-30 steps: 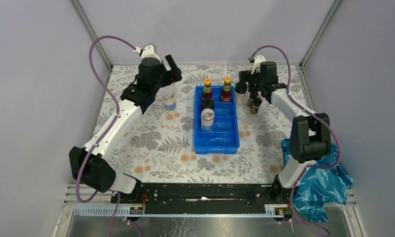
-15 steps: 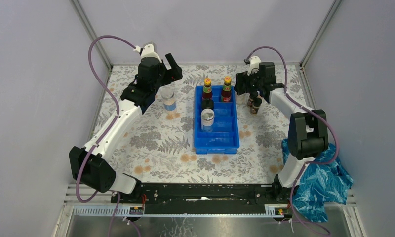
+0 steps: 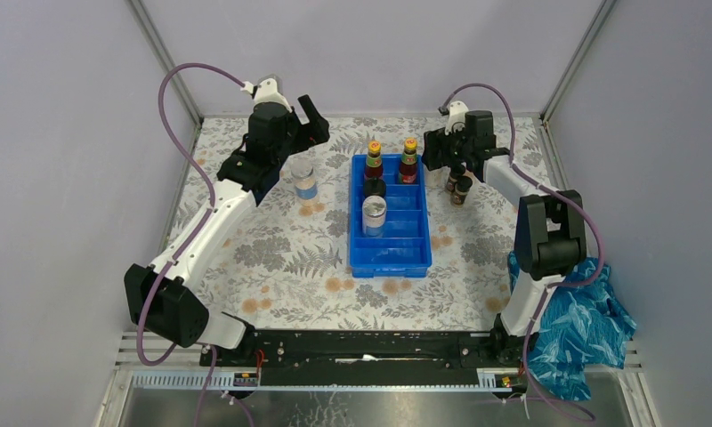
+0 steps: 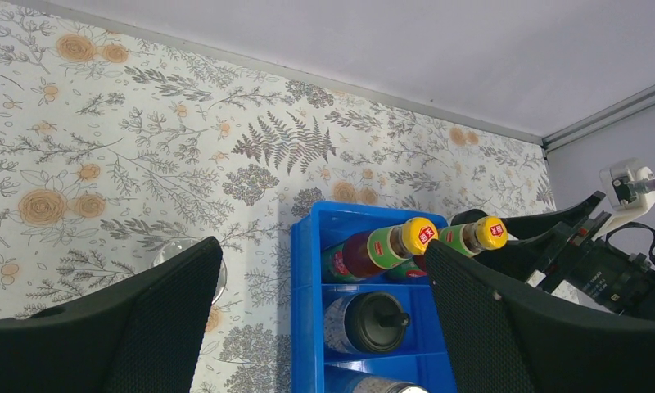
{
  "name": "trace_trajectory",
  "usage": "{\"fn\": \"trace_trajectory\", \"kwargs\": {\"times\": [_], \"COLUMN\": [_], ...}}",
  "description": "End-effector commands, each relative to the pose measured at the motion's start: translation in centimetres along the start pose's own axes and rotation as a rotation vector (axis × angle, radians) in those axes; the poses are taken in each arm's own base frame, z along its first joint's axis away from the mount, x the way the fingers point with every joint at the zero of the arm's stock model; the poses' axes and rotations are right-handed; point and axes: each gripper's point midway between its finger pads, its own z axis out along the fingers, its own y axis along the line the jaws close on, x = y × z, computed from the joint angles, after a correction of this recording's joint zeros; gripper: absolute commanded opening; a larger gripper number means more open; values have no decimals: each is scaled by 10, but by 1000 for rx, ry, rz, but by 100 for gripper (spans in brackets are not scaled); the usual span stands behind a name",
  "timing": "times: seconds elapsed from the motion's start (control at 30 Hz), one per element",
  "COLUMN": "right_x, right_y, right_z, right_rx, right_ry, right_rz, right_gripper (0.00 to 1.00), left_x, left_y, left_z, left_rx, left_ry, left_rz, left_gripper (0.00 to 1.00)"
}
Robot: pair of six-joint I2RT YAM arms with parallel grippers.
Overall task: Organize the condiment bottles
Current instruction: Pick up the bottle from the center of the board.
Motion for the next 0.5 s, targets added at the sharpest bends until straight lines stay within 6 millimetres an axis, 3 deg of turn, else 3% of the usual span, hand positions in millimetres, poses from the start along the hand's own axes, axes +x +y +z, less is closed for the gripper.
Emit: {"fn": "trace_trajectory", "kwargs": {"times": [0.0, 0.47], "right_x": [-26, -18], "right_y": [-3, -6], "right_z": [4, 19], "right_rx": [-19, -40], "right_ry": [-62, -37], "right_rz": [-34, -26], "right_gripper": [94, 92], "left_x": [-20, -21], "left_y": [-14, -17], "left_z": [-8, -5], "left_rx": [56, 64], "left_ry": [-71, -72], "left_rz": [3, 2], "left_gripper": [97, 97]}}
